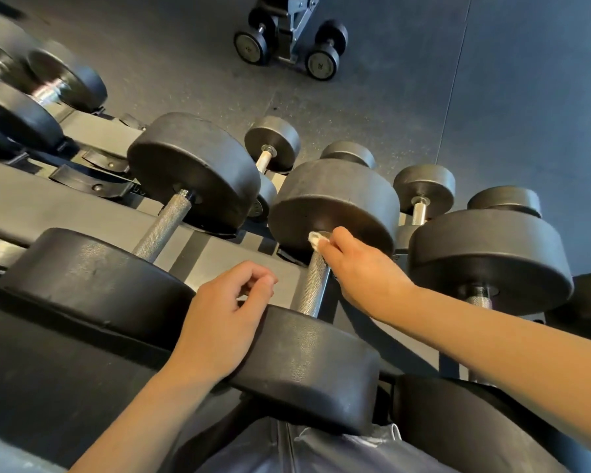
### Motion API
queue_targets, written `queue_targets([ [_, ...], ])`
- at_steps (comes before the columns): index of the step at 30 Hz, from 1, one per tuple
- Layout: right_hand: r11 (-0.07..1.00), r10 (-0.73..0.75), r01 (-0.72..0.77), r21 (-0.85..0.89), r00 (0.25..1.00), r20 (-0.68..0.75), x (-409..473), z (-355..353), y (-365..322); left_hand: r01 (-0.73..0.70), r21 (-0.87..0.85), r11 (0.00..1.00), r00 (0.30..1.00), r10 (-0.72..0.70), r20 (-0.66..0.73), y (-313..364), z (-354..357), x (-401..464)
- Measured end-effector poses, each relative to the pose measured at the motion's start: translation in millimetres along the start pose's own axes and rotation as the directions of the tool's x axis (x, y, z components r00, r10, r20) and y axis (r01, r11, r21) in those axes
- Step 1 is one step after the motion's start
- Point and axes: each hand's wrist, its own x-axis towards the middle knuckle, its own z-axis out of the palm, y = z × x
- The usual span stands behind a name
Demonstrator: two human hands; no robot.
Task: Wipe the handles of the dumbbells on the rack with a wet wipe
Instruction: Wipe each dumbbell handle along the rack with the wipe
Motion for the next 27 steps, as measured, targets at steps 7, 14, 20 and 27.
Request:
queue_targets([
  [7,0.884,-0.43,0.431,0.178,0.902,-0.05,-17,2,-9,-0.04,0.026,0.999,0.998,0.039,0.041,0,-1,4],
  [14,0.949,-0.287,0.28,-0.147,0.958,-0.028,20,-5,16,-0.039,0.106,0.994,0.992,0.051,-0.116,1,0,-6],
  [20,0.858,-0.312,0.287,0.426,0.95,-0.01,-3,-6,15,-0.068,0.098,0.993,0.991,0.078,-0.105,14,9,-22],
  [27,0.795,-0.465,0.373,0.478,0.881,0.085,-9,-9,-1,-0.024,0.111,0.994,1.0,0.023,0.007,19,9,-17],
])
